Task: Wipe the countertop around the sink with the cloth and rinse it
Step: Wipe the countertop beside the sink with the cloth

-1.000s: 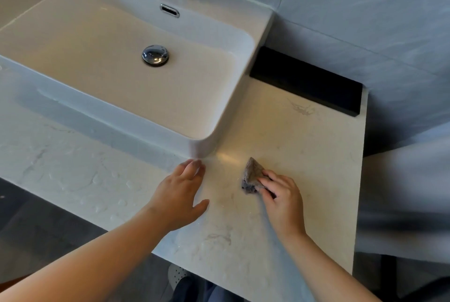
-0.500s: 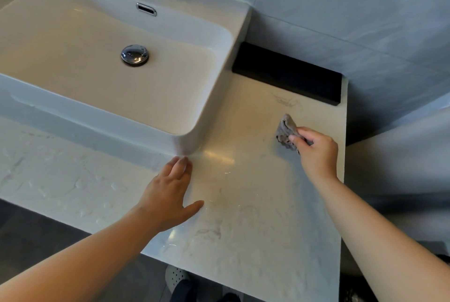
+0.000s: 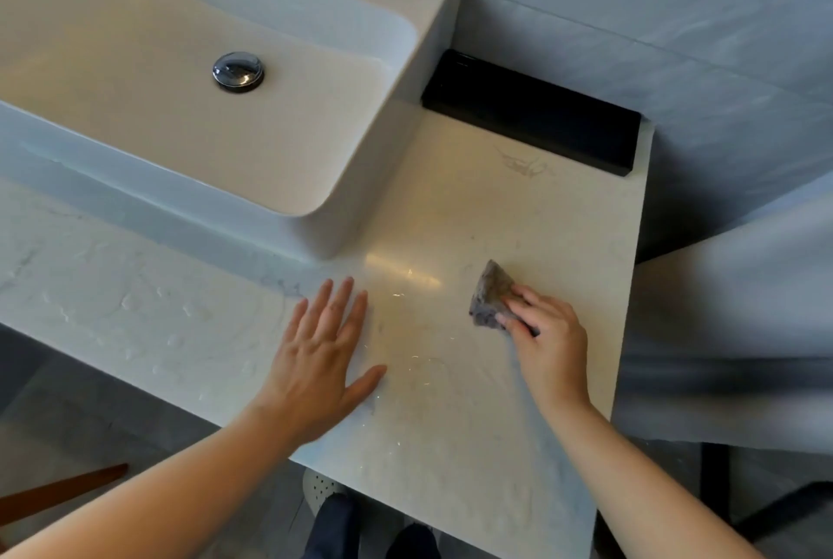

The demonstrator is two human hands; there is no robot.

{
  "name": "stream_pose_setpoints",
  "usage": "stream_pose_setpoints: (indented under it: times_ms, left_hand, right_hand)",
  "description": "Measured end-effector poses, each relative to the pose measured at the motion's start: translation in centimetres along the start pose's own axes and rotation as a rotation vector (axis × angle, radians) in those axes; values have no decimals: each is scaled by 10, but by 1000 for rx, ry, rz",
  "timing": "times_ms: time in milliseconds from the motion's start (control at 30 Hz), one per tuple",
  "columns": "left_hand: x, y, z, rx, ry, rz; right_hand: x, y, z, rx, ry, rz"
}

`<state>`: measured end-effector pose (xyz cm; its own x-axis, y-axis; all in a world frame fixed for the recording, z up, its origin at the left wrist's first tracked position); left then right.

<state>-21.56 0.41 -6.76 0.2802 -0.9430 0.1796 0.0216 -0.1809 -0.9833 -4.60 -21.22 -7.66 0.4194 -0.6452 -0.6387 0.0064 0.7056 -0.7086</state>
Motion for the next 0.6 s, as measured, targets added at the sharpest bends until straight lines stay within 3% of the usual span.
stream_pose_setpoints:
  times_ms: [167, 300, 500, 600]
  left_hand:
    - [50, 4, -8, 3, 92, -86]
    - [73, 5, 0, 2, 78, -94]
    - [90, 13, 9, -82, 92, -50]
    - [90, 15, 9, -49, 82, -60]
  right_hand:
    - [-7, -24, -5, -96, 122, 172]
    - [0, -57, 26, -7, 195, 291]
    - [54, -72, 82, 72, 207, 143]
    - [79, -63, 92, 77, 249, 62]
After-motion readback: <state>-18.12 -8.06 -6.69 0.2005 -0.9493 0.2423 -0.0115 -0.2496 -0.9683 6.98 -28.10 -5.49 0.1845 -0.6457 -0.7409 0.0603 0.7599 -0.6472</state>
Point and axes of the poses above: each hand's wrist, its own z-axis towards the middle knuckle, its own y-axis out of the palm, x = y × z, the point moved 3 cm from there along z, towards the middle knuckle, and after that the axes turned 11 degrees about x, right-handed, at the moved point
